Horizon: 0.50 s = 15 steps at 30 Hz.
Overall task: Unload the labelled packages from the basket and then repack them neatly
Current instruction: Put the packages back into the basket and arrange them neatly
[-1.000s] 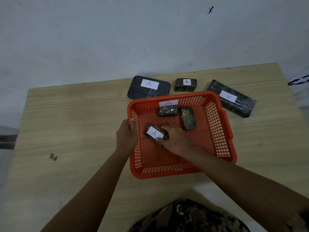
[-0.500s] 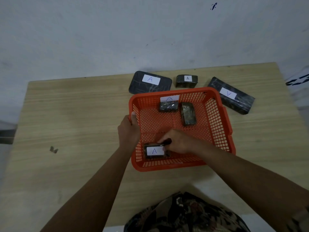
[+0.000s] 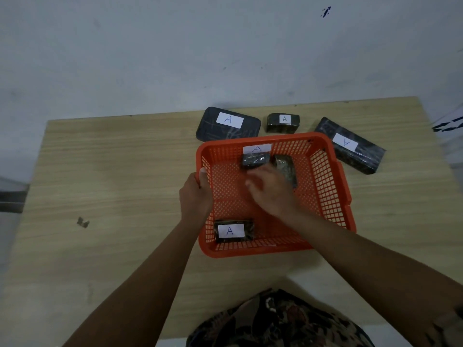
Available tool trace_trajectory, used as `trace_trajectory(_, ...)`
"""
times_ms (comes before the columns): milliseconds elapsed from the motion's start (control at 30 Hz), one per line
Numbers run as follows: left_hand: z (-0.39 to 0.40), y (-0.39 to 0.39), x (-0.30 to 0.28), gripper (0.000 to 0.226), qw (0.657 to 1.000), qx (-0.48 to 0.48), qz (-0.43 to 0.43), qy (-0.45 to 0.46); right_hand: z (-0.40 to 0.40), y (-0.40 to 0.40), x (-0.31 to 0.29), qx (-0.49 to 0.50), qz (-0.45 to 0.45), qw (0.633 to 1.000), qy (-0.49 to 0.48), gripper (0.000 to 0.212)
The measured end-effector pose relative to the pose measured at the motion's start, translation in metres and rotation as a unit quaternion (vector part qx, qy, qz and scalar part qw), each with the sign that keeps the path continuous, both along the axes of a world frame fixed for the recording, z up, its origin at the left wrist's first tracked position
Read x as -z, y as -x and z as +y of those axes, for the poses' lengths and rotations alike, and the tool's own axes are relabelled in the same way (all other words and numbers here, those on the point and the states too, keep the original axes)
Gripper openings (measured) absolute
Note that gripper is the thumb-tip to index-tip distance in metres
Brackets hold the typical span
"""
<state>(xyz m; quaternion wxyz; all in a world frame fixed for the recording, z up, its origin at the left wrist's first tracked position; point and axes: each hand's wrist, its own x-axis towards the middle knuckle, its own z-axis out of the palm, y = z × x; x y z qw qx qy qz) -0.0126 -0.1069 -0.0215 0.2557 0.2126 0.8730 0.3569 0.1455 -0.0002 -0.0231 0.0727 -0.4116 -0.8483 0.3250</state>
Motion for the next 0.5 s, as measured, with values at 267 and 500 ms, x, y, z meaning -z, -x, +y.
trace_trajectory(267, 0.000, -0.001, -0.001, 0.049, 1.000, 0.002, 0.011, 0.003, 0.045, 0.008, 0.008, -0.003, -0.093, 0.986, -0.138, 0.038)
trace_trajectory(500, 0.001, -0.001, -0.001, 0.046, 1.000, -0.002, 0.003, 0.002, 0.029, -0.005, 0.012, -0.085, -0.085, 0.986, -0.117, 0.029)
